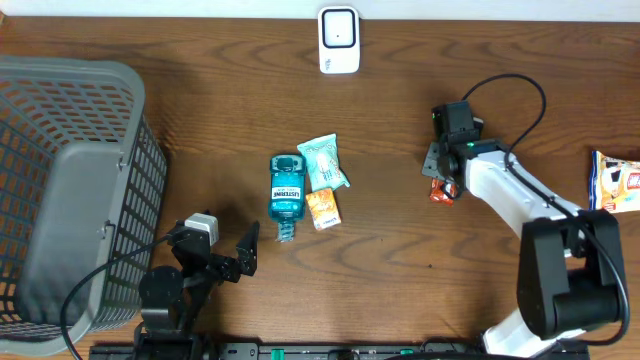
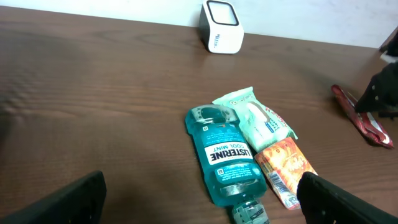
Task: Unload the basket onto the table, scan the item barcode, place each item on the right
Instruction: 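Return the right gripper over the red snack bar, then grasp the red snack bar with the right gripper and lift it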
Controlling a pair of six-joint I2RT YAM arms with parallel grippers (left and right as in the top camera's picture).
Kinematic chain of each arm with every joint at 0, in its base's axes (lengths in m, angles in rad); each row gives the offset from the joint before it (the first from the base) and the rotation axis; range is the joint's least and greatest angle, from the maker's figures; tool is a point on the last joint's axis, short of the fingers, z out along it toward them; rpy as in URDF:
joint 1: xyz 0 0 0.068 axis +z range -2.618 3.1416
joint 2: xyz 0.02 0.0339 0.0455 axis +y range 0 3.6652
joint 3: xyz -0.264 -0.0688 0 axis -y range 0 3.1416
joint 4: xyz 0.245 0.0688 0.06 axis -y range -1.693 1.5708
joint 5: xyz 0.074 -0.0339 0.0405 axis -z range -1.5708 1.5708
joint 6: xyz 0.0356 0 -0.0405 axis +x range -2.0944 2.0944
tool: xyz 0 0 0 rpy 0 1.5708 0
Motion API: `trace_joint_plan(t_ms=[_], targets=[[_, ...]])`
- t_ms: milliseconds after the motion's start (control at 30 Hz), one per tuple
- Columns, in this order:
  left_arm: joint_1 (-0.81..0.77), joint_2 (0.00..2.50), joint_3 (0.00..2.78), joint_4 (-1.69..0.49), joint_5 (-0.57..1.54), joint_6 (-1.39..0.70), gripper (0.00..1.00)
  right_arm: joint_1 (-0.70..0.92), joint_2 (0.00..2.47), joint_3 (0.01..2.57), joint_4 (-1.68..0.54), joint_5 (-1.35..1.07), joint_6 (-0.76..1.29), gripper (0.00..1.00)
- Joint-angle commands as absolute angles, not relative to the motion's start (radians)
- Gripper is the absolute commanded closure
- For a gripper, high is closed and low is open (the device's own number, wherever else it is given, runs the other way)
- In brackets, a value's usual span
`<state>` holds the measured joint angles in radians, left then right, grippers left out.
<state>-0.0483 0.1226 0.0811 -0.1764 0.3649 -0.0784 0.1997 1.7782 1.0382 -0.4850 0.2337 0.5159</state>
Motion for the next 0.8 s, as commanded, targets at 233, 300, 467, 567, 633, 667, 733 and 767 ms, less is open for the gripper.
trace_joint_plan(t_ms=[233, 300, 467, 567, 633, 667, 733, 767], targets=[[-0.045, 0.124, 0.067, -0.204, 0.377, -0.077, 0.02, 0.209, 1.788, 1.039, -0.432, 0.264, 0.489, 0.54], [-0.045, 0.124, 0.067, -0.204, 0.377, -0.077, 0.02, 0.208, 1.809, 1.039, -0.415, 0.264, 0.481, 0.54], [-0.045, 0.124, 0.067, -0.204, 0.377, -0.077, 0.02, 0.208, 1.897, 1.039, -0.403, 0.263, 0.477, 0.6], [-0.045, 0.124, 0.067, -0.204, 0.377, -0.077, 0.02, 0.207, 1.936, 1.039, -0.459, 0.263, 0.487, 0.73], [-0.045, 0.124, 0.067, -0.204, 0.377, -0.077, 0.02, 0.204, 1.955, 1.039, -0.519, 0.263, 0.513, 0.83], [-0.045, 0.124, 0.067, -0.204, 0.377, -0.077, 0.02, 0.204, 1.963, 1.039, -0.545, 0.254, 0.521, 0.87], [-0.045, 0.124, 0.067, -0.204, 0.377, -0.077, 0.02, 0.203, 1.966, 1.039, -0.58, 0.212, 0.523, 0.97], [-0.045, 0.124, 0.067, -0.204, 0.377, -0.077, 0.02, 0.203, 1.964, 1.039, -0.58, 0.183, 0.521, 0.99]])
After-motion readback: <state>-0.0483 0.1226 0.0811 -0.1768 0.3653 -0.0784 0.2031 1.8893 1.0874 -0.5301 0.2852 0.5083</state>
